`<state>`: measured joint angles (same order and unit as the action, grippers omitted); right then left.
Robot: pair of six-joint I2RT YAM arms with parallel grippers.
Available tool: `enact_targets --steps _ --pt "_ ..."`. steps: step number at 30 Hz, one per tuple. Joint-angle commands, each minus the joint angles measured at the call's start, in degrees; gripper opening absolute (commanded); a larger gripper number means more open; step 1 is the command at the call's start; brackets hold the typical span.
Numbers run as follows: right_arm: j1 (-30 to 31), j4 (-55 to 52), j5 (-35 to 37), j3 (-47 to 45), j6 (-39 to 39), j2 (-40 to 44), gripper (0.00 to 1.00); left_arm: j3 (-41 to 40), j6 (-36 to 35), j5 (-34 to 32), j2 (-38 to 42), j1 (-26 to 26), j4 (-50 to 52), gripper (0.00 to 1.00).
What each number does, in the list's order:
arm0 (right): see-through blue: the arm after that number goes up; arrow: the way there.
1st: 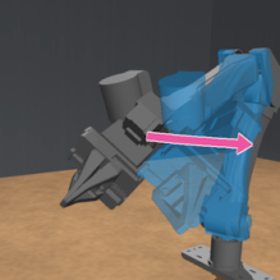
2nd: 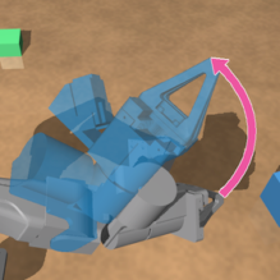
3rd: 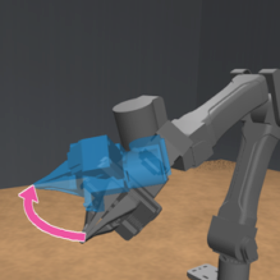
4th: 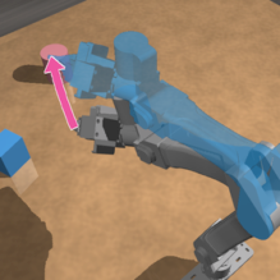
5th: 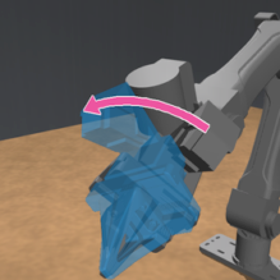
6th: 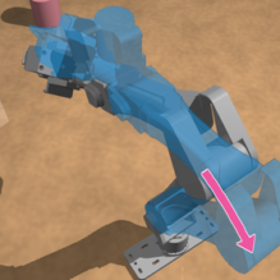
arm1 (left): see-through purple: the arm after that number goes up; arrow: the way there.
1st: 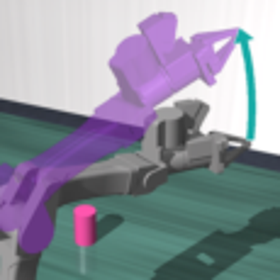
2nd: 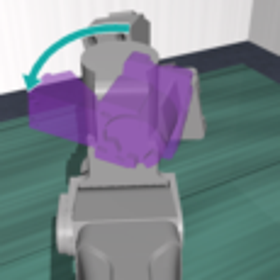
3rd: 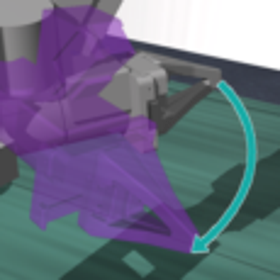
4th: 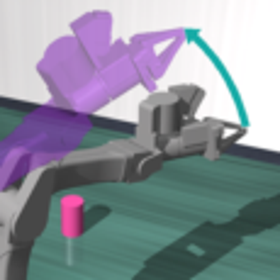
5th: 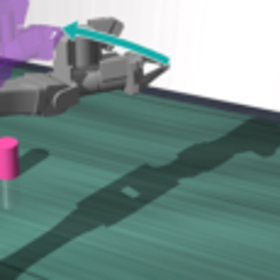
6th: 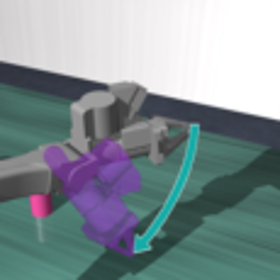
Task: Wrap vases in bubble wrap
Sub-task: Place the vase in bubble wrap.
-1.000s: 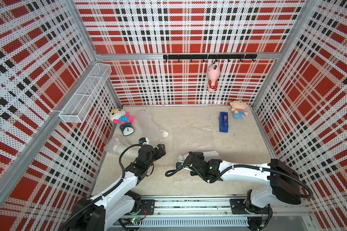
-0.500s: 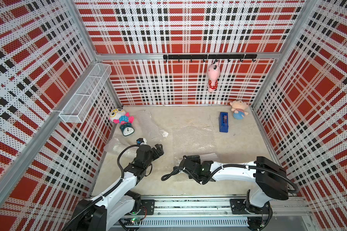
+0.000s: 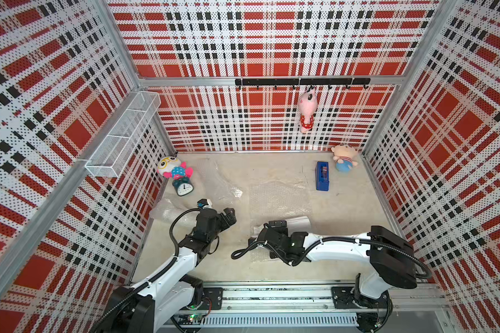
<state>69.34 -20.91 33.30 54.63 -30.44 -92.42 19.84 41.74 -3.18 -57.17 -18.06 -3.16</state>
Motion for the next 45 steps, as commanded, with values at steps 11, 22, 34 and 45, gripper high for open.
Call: enact_targets --steps 11,22,34,45 --pt "-1.1 -3.5 -1.2 -6.9 18.1 20.5 0.91 5.5 4.6 -7.8 -4.6 -22.2 6.0 0.88" --pt "-30.4 2.3 -21.2 -13.8 66.1 32.6 0.88 6.6 13.8 -10.4 -7.2 -32.1 5.1 0.91" --pt "-35.5 10.0 -28.6 -20.0 72.4 26.2 0.82 12.5 10.6 -10.0 -16.3 -32.6 1.8 0.9" --pt "-35.4 13.3 -35.8 -21.4 71.0 25.5 0.65 16.3 9.5 -9.2 -19.9 -33.9 1.4 0.89"
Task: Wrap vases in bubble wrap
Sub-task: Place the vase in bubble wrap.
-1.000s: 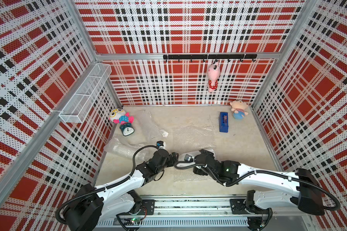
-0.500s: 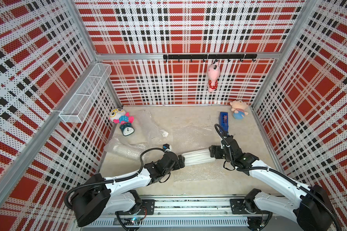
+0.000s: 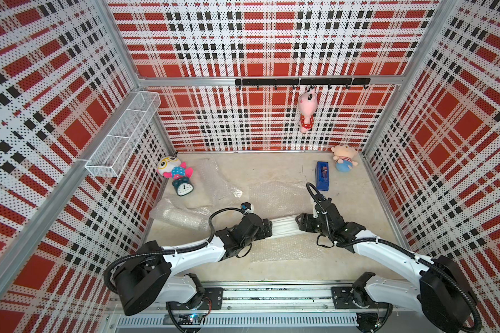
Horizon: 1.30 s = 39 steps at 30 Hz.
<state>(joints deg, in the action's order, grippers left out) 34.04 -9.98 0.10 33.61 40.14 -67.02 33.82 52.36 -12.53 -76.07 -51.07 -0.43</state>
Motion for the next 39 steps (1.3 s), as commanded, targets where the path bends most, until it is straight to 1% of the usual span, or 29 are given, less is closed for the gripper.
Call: enact_targets --steps 1,6,9,16,20,23,28,31,35,38,39 --pt "-0.1 2.3 -3.0 -0.3 0.4 0.2 0.64 2.8 -1.3 0.0 -1.3 -1.3 -1.3 0.89" --pt "1.0 1.8 -2.8 -0.2 0.1 2.7 0.59 4.9 -0.8 -0.5 -2.4 -3.6 -2.1 0.88" --pt "2.7 0.6 -0.9 0.3 -0.2 4.5 0.58 6.7 -1.2 -1.7 -2.4 -4.9 -1.6 0.88" --pt "6.4 -2.5 2.4 1.6 -0.7 6.4 0.58 9.1 -2.4 -3.0 -2.4 -4.9 0.7 0.89" --pt "7.4 -3.4 4.1 -0.2 0.8 8.7 0.59 9.1 -2.2 -2.3 -2.9 -5.0 0.8 0.89" --pt "7.4 -3.9 5.4 -1.4 1.0 10.6 0.59 8.5 -1.2 -2.3 -3.1 -6.5 0.5 0.89" --pt "7.4 -4.0 4.7 -0.9 0.6 9.3 0.59 6.6 0.5 -2.4 -3.6 -7.9 0.8 0.89" --pt "7.8 -3.1 4.2 -1.8 1.3 8.6 0.63 5.9 0.6 -3.8 -3.5 -7.4 1.6 0.9" --pt "7.9 -4.8 6.5 -2.3 1.1 9.0 0.69 5.7 0.5 -4.1 -4.3 -7.0 1.2 0.91" --pt "7.9 -7.4 9.6 -1.2 -0.6 10.6 0.79 5.9 0.6 -4.4 -5.2 -7.0 1.8 0.92" --pt "7.9 -8.3 10.6 -0.6 -1.5 11.0 0.84 5.9 0.8 -4.8 -5.1 -7.0 2.2 0.93"
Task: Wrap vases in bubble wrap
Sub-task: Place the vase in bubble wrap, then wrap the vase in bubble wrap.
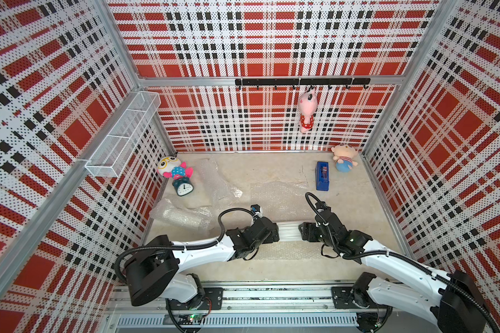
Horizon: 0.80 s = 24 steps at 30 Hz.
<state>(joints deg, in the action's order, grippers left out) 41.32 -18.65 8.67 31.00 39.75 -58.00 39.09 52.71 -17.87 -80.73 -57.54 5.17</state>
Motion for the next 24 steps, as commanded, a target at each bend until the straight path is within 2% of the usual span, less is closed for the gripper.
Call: enact_targets --steps 1,5,8,12,18,24 --pt "0.6 -0.7 2.7 2.6 -2.0 2.2 0.88 0.5 0.8 0.0 -0.2 -0.5 -2.9 0.93" --pt "0.8 -4.6 4.7 6.1 -7.1 1.9 0.89 -0.9 3.2 -3.8 3.5 -0.1 -1.5 0.95" --pt "4.1 -7.9 7.4 8.8 -12.0 0.8 0.86 -2.9 3.7 -4.6 7.4 1.5 -2.1 0.96" --pt "13.8 -11.0 11.4 11.5 -15.5 -1.5 0.8 -5.5 3.2 -3.4 11.7 5.9 -2.2 0.96" --pt "28.4 -14.7 12.9 12.9 -13.6 -10.7 0.75 -9.1 -1.9 1.5 18.4 15.2 -3.5 0.96" --pt "37.7 -16.5 14.9 13.3 -9.7 -22.0 0.73 -10.5 -4.7 5.4 21.8 23.4 -2.9 0.96"
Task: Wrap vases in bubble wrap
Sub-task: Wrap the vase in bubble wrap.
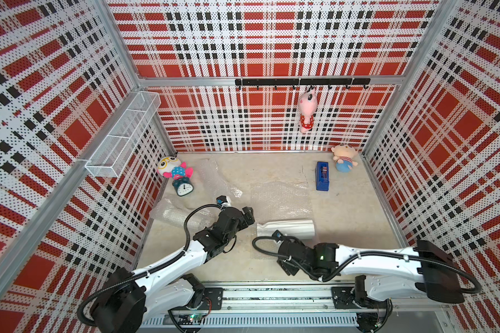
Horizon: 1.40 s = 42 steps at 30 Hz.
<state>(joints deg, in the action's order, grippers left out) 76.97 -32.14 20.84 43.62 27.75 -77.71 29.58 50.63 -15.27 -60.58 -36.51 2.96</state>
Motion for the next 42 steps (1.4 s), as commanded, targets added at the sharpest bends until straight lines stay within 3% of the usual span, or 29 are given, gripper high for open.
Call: enact_targets --steps 1,3,14,23,28,33,42 --pt "2.5 -2.7 2.8 0.3 2.6 -3.3 0.72 -1.4 -2.9 3.5 2.3 3.5 -0.9 0.96" --pt "2.7 -2.1 2.3 -0.6 2.9 -4.7 0.64 -1.8 -3.3 4.8 3.0 5.5 -1.0 0.96" --pt "2.6 -4.6 8.4 1.1 3.5 -12.6 0.54 -3.7 -3.9 6.7 2.2 6.6 -2.5 0.96" --pt "2.4 -7.8 12.5 4.5 5.8 -18.3 0.37 -3.1 -4.6 8.6 -1.3 6.8 -4.3 0.97" --pt "2.4 -7.1 15.4 5.2 4.7 -17.1 0.23 0.1 -6.9 10.3 -10.1 6.4 -3.0 0.97" --pt "2.4 -7.1 19.9 6.0 4.9 -15.7 0.09 3.0 -8.2 9.3 -15.3 2.8 -3.0 0.97" --pt "1.4 -2.1 24.1 4.9 3.0 -12.0 0.04 7.2 -9.6 9.2 -20.3 1.4 -2.9 0.97"
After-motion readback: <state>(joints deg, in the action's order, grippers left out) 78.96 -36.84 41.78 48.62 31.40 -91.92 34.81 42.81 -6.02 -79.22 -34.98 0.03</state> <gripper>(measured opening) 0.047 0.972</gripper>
